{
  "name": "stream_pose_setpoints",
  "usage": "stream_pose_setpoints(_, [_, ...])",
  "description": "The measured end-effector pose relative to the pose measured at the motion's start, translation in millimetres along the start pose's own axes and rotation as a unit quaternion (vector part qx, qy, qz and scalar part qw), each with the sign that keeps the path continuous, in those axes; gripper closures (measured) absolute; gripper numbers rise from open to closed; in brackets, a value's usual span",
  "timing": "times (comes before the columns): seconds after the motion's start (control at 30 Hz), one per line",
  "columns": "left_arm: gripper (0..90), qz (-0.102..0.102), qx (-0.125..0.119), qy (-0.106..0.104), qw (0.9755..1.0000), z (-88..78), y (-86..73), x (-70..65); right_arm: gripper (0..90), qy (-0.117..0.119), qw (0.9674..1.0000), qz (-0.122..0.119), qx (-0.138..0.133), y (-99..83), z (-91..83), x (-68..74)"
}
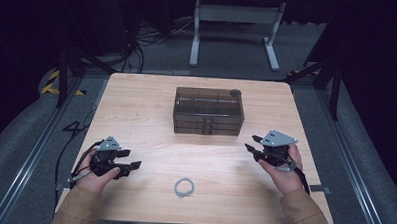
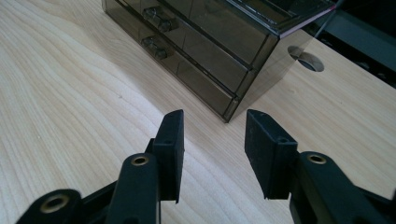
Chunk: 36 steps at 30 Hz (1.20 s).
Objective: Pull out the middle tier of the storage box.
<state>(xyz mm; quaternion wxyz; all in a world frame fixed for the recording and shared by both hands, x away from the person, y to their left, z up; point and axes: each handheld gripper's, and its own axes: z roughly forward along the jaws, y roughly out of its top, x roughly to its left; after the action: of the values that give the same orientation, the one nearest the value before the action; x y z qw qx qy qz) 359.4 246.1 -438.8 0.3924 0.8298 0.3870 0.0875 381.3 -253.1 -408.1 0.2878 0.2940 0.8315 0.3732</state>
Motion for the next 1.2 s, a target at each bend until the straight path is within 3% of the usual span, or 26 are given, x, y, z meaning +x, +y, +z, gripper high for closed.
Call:
stream_pose_setpoints(0.13, [35.0,-0.002,-0.003,0.005,1.0000,-1.0,-0.7,0.5,60.0,-0.006,0.9999,-0.014,0.000,3.2,1.5,3.7])
stream_pose_setpoints(0.33, [34.6,0.002,-0.002,0.010,0.9999,-3.5,-4.1,-1.3,62.4,-0.035,0.9976,-0.059,0.006,9.8,4.1,13.9])
stream_pose_setpoints(0.37, [34.6,0.003,-0.002,0.011,0.9999,-4.1,-4.6,-1.1,63.1,-0.043,0.9960,-0.078,0.008,12.0,5.1,16.9])
stream_pose_setpoints(0.43, [34.6,-0.001,-0.003,0.012,0.9999,-5.2,-6.0,-1.0,63.6,-0.047,0.9953,-0.084,0.009,12.9,5.6,18.2])
stream_pose_setpoints(0.47, [34.6,-0.004,-0.002,0.014,0.9999,-6.1,-7.1,-0.8,63.8,-0.056,0.9929,-0.104,0.011,15.4,7.5,21.9])
stream_pose_setpoints(0.53, [34.6,-0.006,-0.001,0.015,0.9999,-7.9,-8.7,0.3,63.9,-0.058,0.9923,-0.109,0.011,16.1,8.2,23.2])
stream_pose_setpoints(0.57, [34.6,-0.008,-0.004,0.018,0.9998,-9.5,-10.1,1.4,64.3,-0.063,0.9901,-0.125,0.012,18.2,10.0,25.7])
stream_pose_setpoints(0.63, [34.7,-0.011,-0.007,0.018,0.9997,-10.3,-10.9,1.7,64.5,-0.067,0.9890,-0.132,0.013,19.3,11.0,26.8])
stream_pose_setpoints(0.67, [34.7,-0.014,-0.009,0.020,0.9997,-11.8,-12.1,2.7,65.0,-0.076,0.9863,-0.146,0.014,21.1,12.7,29.7])
stream_pose_setpoints(0.7, [34.6,-0.014,-0.009,0.020,0.9997,-11.8,-12.1,2.7,65.0,-0.076,0.9863,-0.146,0.014,21.1,12.7,29.7])
stream_pose_setpoints(0.77, [34.6,-0.014,-0.008,0.022,0.9996,-12.9,-12.9,3.5,65.5,-0.087,0.9814,-0.170,0.016,23.9,15.1,34.7])
stream_pose_setpoints(0.87, [34.6,-0.014,-0.009,0.023,0.9996,-13.0,-12.9,3.8,65.7,-0.092,0.9789,-0.181,0.018,25.2,16.4,37.3])
stream_pose_setpoints(0.9, [34.6,-0.014,-0.009,0.022,0.9996,-12.6,-12.7,3.5,65.9,-0.096,0.9762,-0.194,0.020,27.2,18.1,40.0])
stream_pose_setpoints(0.97, [34.6,-0.016,-0.011,0.018,0.9997,-12.1,-12.1,3.3,66.3,-0.102,0.9739,-0.201,0.021,28.8,18.9,42.6])
stream_pose_setpoints(1.0, [34.6,-0.016,-0.011,0.018,0.9997,-12.1,-12.1,3.3,66.3,-0.102,0.9739,-0.201,0.021,28.8,18.9,42.6])
stream_pose_setpoints(1.07, [34.6,-0.017,-0.012,0.013,0.9997,-11.7,-10.9,3.3,66.5,-0.110,0.9706,-0.213,0.025,30.7,20.6,46.2])
stream_pose_setpoints(1.2, [34.6,-0.015,-0.011,0.011,0.9998,-10.2,-9.3,3.8,67.5,-0.126,0.9608,-0.245,0.032,34.2,24.7,53.6])
